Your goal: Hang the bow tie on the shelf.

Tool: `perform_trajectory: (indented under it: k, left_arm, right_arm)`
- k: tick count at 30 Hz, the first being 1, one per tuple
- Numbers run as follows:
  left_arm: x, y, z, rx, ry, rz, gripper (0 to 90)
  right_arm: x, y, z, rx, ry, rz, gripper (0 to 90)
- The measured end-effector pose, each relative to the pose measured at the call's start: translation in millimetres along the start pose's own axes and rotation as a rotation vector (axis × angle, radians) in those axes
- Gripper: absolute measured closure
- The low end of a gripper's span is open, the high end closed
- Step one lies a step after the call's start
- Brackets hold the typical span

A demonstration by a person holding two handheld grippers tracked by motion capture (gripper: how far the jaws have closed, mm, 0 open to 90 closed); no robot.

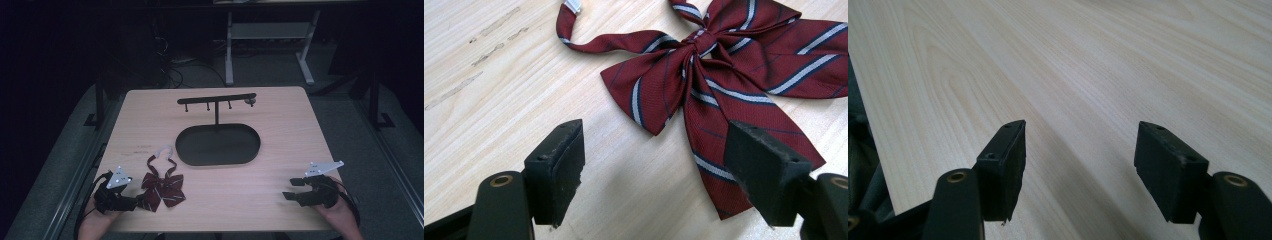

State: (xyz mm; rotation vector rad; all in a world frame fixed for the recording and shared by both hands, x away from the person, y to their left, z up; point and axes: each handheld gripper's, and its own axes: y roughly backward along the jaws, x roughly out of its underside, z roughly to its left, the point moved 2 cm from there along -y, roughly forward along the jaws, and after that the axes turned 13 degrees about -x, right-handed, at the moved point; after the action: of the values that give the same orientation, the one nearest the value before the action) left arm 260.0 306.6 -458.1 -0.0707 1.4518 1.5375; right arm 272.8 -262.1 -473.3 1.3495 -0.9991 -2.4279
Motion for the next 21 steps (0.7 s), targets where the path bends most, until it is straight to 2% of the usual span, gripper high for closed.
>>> perform_trajectory:
  k: [4, 6, 10, 12, 14, 19, 21]
  left_arm:
    - [-0.3, 1.5, 0.2, -0.004, -0.018, 0.001, 24.6]
    - [0.1, 2.3, 0.5, -0.005, -0.013, -0.003, 24.6]
    - [-0.5, 4.1, 0.8, -0.003, -0.003, -0.004, 24.6]
    - [-4.5, 5.1, 0.9, -0.004, -0.019, -0.005, 24.6]
    - [-7.7, 6.5, 1.3, -0.004, -0.032, -0.002, 24.7]
    - [-13.8, 6.7, 2.7, 0.005, -0.033, 0.002, 24.9]
    - [-19.9, 6.7, 6.7, 0.002, -0.062, 0.019, 24.9]
  right_arm:
    - [-0.3, 1.1, 2.0, 0.000, -0.003, -0.004, 36.9]
    - [-0.7, 0.5, 2.1, 0.002, 0.011, -0.004, 36.9]
    - [-0.8, -0.4, 3.2, 0.007, 0.007, 0.000, 36.9]
    - [-0.9, 0.5, 2.6, 0.012, 0.010, -0.003, 36.9]
    - [-0.4, 1.5, 2.5, 0.018, -0.008, -0.006, 36.9]
    - [0.9, 3.9, -0.1, 0.024, 0.000, -0.020, 36.9]
    - [0.7, 4.2, 0.5, 0.027, 0.000, -0.022, 36.9]
